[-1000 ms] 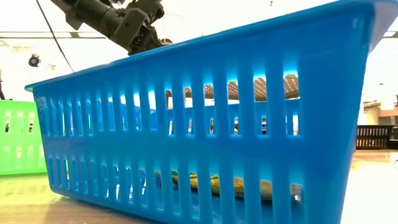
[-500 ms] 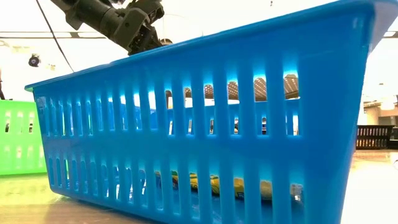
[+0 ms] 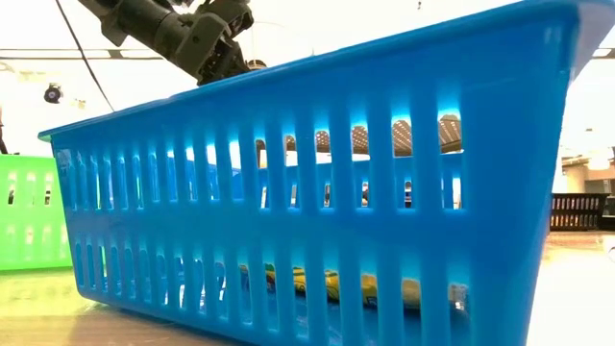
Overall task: Pick & Place Office Desk Supplies
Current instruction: Put the crayon box into the blue basket
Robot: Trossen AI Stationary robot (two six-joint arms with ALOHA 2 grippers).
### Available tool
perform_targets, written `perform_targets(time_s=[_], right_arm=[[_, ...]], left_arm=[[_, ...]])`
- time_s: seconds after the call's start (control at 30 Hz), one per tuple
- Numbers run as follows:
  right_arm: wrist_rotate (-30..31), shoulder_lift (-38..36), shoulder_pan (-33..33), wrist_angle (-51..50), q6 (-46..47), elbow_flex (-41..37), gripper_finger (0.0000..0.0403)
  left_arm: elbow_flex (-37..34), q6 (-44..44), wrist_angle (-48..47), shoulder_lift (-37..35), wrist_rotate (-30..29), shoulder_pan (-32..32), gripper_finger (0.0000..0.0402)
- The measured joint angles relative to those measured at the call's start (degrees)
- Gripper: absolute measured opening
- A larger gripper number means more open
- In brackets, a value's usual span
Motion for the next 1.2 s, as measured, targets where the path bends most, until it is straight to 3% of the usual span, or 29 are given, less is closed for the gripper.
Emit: perform_targets(time_s=[0.63, 1.0, 1.2], right_arm=[[2.4, -0.1, -0.8, 0.2, -0.3, 0.0, 0.0184], [2.6, -0.1, -0.9, 0.4, -0.6, 0.0, 0.0105], [2.6, -0.1, -0.9, -0.2, -0.5, 0.5, 0.0086]], left_arm=[[0.0, 0.0, -0.2, 0.0, 0.0, 0.0, 0.0174], [0.0, 0.0, -0.2, 0.0, 0.0, 0.0, 0.0174], [0.0, 0.0, -0.2, 0.0, 0.0, 0.0, 0.0174]])
